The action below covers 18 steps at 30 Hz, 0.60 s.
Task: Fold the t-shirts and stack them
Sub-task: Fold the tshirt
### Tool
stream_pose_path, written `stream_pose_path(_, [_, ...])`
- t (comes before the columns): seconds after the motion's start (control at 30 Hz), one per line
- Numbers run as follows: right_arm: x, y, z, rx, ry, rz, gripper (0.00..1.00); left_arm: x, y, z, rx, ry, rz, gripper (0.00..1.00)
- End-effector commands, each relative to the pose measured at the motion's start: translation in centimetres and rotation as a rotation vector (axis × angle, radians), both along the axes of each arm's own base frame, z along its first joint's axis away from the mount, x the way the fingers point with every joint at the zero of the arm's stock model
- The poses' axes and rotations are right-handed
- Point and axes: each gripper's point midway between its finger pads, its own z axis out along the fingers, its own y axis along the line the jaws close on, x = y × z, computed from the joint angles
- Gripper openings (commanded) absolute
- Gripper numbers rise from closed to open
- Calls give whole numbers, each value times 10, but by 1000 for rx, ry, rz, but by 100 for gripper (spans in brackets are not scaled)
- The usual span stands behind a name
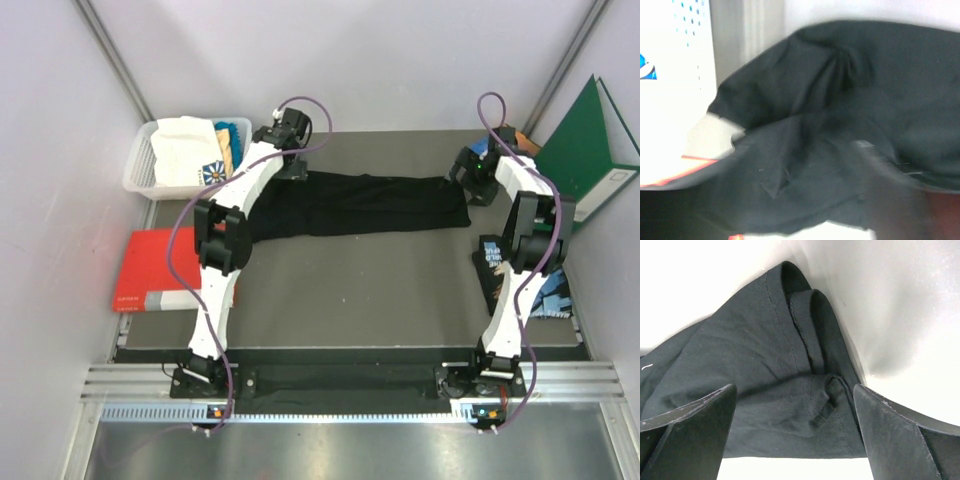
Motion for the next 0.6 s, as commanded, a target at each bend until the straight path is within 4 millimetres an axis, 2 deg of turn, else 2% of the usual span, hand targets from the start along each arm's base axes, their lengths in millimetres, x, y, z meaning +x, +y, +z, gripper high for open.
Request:
stream_pose_path(0.0, [3,6,24,-8,-77,41,100,34,5,-13,43,-70,59,99])
stream_pose_path(0.07, [0,13,26,-4,-94,58,100,38,11,-8,62,-101,81,99])
stream_pose_path(0.1, [4,16,30,-4,-122,67,100,37,9,10,46,-135,75,99])
stream_pose_path(0.13, [3,22,35,-6,-137,88,100,37,6,16,20,-153,61,99])
stream_pose_path(0.17, [4,24,37,-21,-150,108,100,26,6,2,18,-118,47,99])
stream_pose_path(0.2, [5,27,39,-32,-156,125,100,29,2,29,-29,-192,38,99])
stream_pose_path(0.23, [9,33,44,-54,-167,151,100,24,-1,30,-55,-191,27,99])
stream_pose_path(0.27, [10,35,45,-86,-171,182,100,14,-1,22,-54,-166,24,99])
stream_pose_path(0.3, [8,37,44,-108,-150,200,100,9,1,31,-66,-173,36,99])
stream_pose_path(0.37, [14,47,50,-151,-162,242,100,-3,3,28,-54,-150,36,99])
stream_pose_path(0.4, [14,48,50,-156,-156,249,100,-7,6,37,-51,-167,54,99])
stream_pose_path(0.43, [16,64,54,-159,-169,279,100,-10,7,38,-38,-167,60,99])
stream_pose_path(0.47, [17,67,55,-160,-175,286,100,-14,10,37,-12,-170,73,99])
stream_pose_path(0.57, [18,80,53,-151,-180,308,100,-18,9,51,-14,-202,74,99])
